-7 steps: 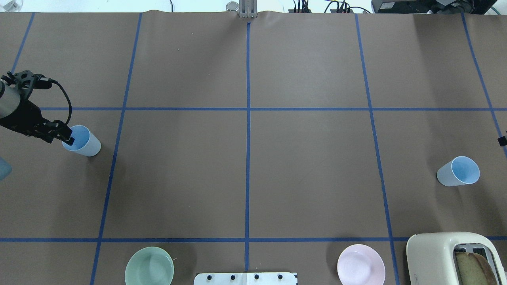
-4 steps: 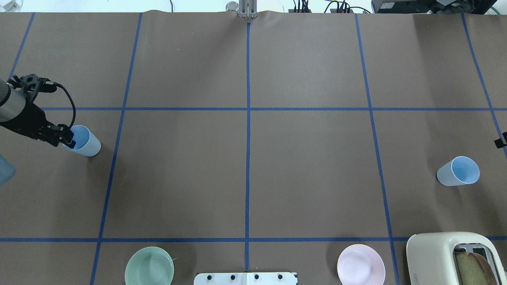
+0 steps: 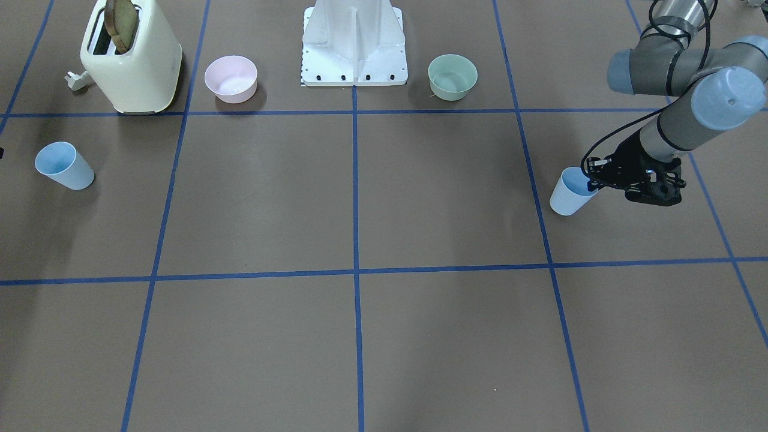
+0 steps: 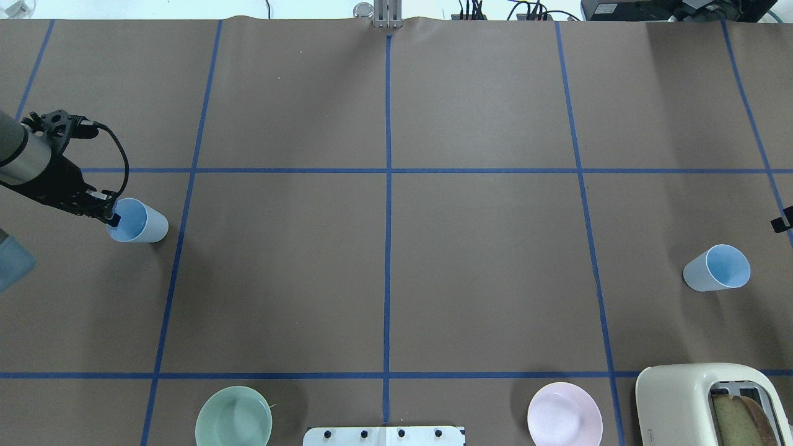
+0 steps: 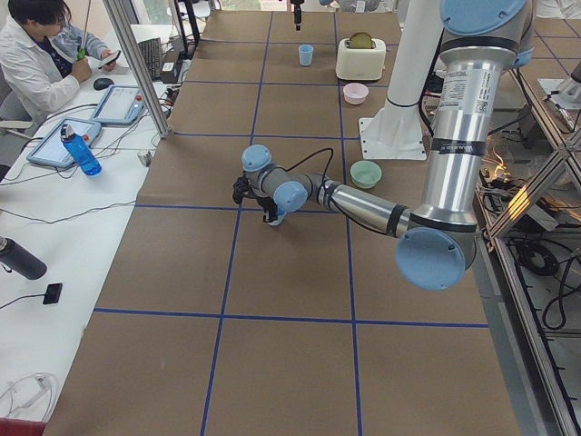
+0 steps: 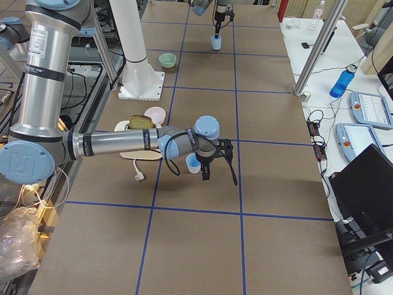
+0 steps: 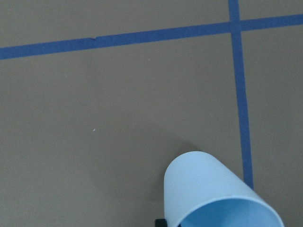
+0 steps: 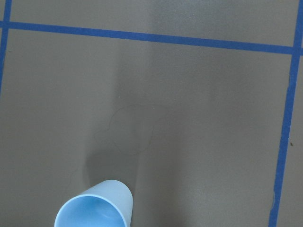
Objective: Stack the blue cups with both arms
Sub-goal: 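Close the left gripper on the rim of the light-blue cup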
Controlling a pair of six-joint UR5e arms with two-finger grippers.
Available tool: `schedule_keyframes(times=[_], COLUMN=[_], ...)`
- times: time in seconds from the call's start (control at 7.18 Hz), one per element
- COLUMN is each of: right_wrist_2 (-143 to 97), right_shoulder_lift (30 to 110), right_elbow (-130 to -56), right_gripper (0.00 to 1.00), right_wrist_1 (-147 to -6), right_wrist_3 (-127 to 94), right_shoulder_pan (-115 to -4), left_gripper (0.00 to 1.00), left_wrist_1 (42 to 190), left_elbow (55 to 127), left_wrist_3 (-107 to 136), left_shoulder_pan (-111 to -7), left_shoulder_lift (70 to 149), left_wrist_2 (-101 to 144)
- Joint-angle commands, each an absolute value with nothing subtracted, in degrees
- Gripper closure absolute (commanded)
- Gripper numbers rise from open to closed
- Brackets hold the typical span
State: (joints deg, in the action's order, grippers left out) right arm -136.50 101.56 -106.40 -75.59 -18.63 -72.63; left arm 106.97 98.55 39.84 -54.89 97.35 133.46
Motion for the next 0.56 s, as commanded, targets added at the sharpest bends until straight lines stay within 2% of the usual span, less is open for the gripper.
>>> schedule_keyframes(times=[0.0,0.42], right_wrist_2=[-136.49,-135.97], right_shoulder_lift=[101.6,102.21], right_elbow=[-106.44,-106.44], right_gripper=[0.03,0.07], right_wrist_1=[-75.59,-75.24], right_wrist_3=[-18.63,-18.72], right_shoulder_pan=[-72.07,-71.19], left_gripper=[1.0,1.0], left_wrist_1=[105.65,93.74], left_elbow=[99.4,99.49], left_wrist_3=[46.1,52.03], left_shoulder_pan=[-54.93,-54.76], left_shoulder_lift=[101.58,113.42], left_wrist_2=[134.99,134.91])
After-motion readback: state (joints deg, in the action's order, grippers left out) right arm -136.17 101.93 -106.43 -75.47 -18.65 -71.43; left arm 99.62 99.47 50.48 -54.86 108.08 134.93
